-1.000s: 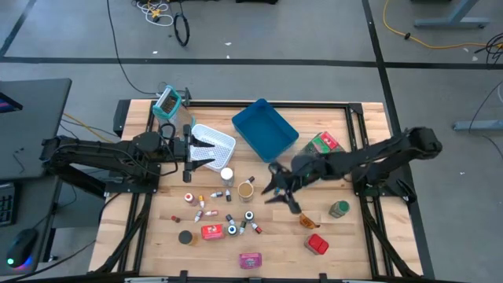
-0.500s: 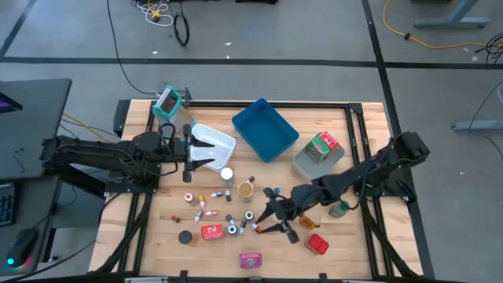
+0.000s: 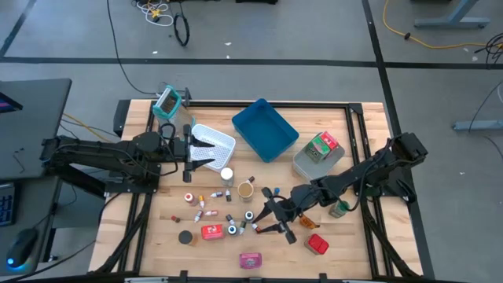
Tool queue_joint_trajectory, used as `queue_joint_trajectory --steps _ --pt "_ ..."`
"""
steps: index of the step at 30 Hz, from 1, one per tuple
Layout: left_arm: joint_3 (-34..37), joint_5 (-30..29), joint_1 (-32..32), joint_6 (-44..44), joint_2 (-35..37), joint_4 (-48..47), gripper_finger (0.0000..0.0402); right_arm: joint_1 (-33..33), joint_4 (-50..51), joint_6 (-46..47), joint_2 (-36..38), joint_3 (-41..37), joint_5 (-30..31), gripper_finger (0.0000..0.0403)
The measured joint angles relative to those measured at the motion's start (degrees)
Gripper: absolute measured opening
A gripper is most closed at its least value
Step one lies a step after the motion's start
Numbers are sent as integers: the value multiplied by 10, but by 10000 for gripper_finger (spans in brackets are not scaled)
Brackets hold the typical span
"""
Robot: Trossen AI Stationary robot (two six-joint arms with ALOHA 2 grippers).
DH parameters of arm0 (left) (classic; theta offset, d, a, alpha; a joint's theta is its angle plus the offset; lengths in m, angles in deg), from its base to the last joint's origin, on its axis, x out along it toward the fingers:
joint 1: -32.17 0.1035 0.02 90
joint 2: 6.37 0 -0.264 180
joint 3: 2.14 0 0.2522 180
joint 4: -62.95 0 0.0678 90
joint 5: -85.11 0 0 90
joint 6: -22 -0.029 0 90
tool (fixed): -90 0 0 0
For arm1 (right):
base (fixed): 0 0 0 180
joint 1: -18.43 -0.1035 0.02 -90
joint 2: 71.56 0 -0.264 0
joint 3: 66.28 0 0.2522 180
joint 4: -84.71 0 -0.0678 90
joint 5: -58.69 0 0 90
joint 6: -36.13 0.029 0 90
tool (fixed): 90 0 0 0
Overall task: Pick & Place Kitchen Items
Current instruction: Put the purple cereal box into the gray bin
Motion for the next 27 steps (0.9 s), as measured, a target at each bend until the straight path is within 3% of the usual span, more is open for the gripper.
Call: queue_joint_trajectory --steps 24,27 --pt "0 0 0 -1 0 0 215 13 0 0 0 0 0 157" --pt "0 -5 0 -52 0 1 215 17 0 0 0 0 3 157"
